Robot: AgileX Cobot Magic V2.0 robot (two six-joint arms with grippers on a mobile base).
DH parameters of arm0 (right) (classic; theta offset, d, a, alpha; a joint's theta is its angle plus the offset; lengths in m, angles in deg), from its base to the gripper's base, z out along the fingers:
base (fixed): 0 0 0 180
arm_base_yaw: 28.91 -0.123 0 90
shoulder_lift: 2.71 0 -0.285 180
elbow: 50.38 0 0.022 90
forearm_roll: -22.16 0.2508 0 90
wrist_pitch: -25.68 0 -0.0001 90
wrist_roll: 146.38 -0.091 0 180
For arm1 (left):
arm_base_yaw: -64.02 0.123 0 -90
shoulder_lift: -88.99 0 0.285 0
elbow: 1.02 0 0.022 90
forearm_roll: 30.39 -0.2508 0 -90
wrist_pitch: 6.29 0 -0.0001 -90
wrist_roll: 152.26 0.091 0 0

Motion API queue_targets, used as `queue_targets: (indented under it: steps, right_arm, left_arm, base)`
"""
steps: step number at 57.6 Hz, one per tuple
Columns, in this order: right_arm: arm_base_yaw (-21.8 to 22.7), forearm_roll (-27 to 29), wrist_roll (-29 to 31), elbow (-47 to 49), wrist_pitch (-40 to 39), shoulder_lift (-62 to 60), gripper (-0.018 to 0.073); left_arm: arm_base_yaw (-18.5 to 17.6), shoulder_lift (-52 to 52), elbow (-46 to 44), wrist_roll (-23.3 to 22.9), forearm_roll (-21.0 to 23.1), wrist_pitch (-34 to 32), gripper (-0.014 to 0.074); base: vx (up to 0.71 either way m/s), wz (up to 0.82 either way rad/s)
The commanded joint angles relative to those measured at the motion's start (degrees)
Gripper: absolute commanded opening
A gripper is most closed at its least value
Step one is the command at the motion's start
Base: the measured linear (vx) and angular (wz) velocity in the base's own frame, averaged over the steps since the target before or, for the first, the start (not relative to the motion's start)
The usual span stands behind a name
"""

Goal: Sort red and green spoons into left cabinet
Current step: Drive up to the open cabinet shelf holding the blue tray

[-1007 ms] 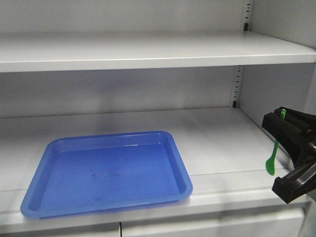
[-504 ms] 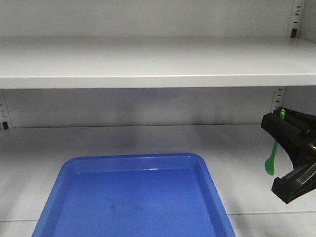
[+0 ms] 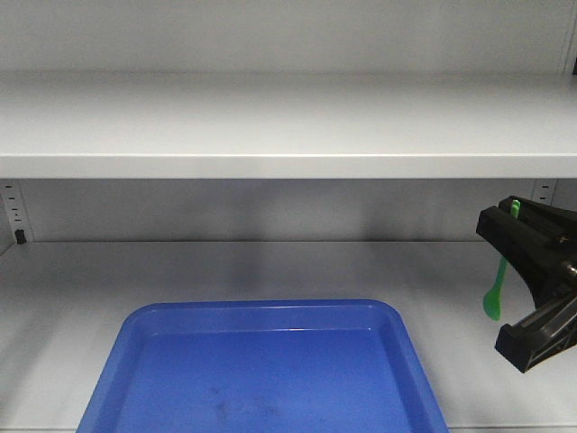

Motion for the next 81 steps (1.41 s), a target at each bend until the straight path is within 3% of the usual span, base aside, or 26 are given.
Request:
queue_targets:
  steps: [1, 58, 70, 81]
  right_arm:
    - [0.01, 1.18, -0.24, 1.76, -2.72, -0.33, -0.0009]
    - [0.01, 1.18, -0.24, 1.76, -2.69, -0.33, -0.0009]
    - [0.01, 1.18, -0.37, 1.76, -3.05, 0.62, -0.0009]
    - [0.01, 0.73, -4.6, 1.76, -7.02, 6.02, -0.0009]
  left_arm:
    - [-0.43, -0.53, -1.71, -0.34, 0.11, -4.53, 0.0111]
    - [-0.43, -0.53, -1.71, -0.34, 0.11, -6.16, 0.0111]
    - [-0.43, -0.33, -1.71, -0.49, 0.06, 0.85, 0.0111]
    - [-0.49, 1.97, -1.71, -1.07, 0.06, 4.73, 0.0111]
  base:
    - [0.02, 0.02]
    - [0.0, 0.0]
    - [0.0, 0.0]
    - [0.0, 0.0]
